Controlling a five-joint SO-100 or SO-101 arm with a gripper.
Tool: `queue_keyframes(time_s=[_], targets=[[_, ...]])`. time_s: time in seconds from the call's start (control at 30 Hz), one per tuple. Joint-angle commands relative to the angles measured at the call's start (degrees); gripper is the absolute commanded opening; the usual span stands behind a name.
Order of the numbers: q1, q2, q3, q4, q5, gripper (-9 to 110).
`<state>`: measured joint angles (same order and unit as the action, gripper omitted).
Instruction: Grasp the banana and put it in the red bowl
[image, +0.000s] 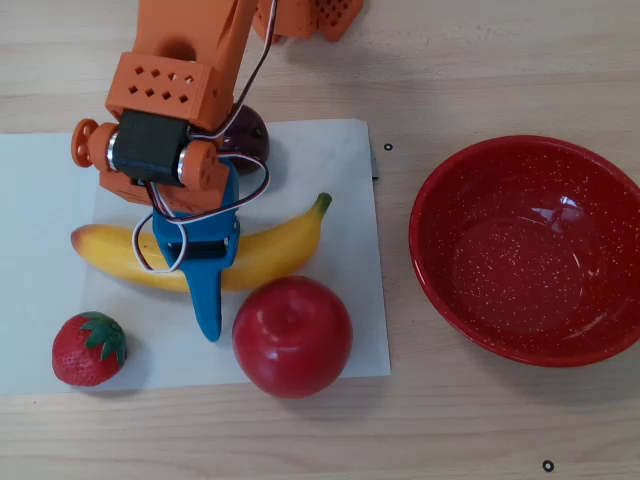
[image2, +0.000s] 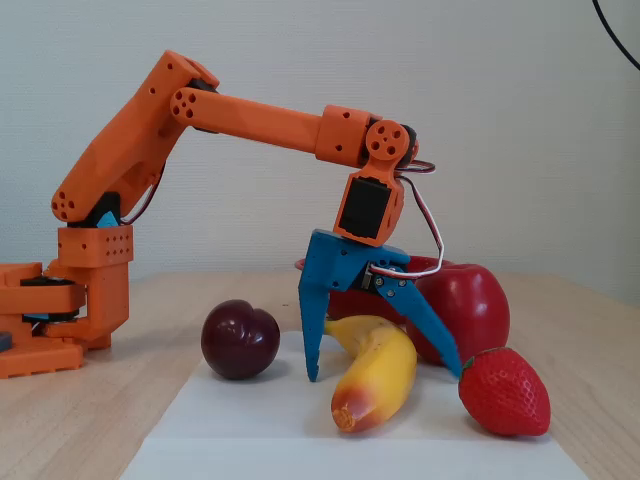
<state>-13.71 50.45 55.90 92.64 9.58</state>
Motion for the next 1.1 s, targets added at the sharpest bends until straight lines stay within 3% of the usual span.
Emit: queue_keyframes(time_s=[0.0,0.37,0.67,1.07], targets=[[0.8,3.3,-6.9,1.4,-0.6,53],[-0.6,3.3,-8.0,0.9,-0.3,30],[-1.0,3.7,-8.9,1.1,0.3,0],[-0.4,9.5,-16.9,6.9,-0.3,0]])
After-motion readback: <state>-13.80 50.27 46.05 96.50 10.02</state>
